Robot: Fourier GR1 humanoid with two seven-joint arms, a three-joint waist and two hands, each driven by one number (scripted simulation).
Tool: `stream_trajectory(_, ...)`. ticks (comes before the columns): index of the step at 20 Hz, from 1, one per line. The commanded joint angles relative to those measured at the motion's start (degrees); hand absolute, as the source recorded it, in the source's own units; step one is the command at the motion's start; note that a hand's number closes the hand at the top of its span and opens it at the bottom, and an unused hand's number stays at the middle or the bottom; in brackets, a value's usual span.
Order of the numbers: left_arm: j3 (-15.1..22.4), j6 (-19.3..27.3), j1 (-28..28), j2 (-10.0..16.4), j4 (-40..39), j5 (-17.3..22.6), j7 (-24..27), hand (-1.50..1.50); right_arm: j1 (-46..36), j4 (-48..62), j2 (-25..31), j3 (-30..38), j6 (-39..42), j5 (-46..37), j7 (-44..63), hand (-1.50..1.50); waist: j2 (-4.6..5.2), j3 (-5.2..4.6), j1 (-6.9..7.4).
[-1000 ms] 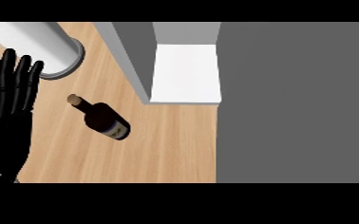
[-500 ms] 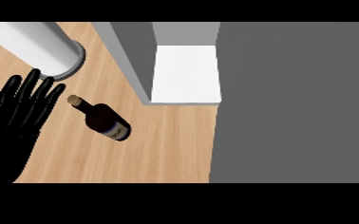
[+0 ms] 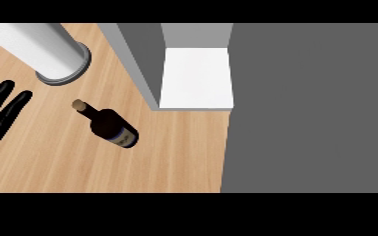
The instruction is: Pick up the wine, place it into the cabinet and close the cabinet
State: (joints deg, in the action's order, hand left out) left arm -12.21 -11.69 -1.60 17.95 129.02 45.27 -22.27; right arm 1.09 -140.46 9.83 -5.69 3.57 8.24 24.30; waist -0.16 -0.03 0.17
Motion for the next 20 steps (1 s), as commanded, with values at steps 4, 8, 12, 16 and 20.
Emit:
stream_trajectory(4,-3.6,5.2,-0.2,2.2,7.3,4.9,-7.3,-1.5,-9.3,-8.3,1.3,1.6,-4.7,3.0,15.5,-1.5,-0.03,0.0,0.01)
stream_trajectory(8,-4.2,8.6,5.0,4.2,4.6,5.7,-10.2,-1.5,-10.9,-10.7,1.5,1.3,-5.8,2.9,19.2,-1.5,-0.03,0.02,-0.47)
stream_trajectory(12,-2.2,7.6,5.6,2.0,2.3,1.1,-8.2,-1.5,-14.3,-9.0,0.1,-0.2,-8.2,-0.4,21.6,-1.5,0.04,0.0,-0.36)
stream_trajectory(16,1.0,10.3,7.9,2.3,2.3,-1.3,-10.4,-1.5,-23.9,-8.2,3.0,6.0,-10.2,3.9,28.4,-1.5,0.0,0.0,-0.5)
stream_trajectory(20,0.2,7.1,4.7,0.0,-0.8,-1.9,-7.6,-1.5,-18.1,-10.7,3.6,8.3,-7.5,6.0,25.7,-1.5,0.06,0.05,-0.62)
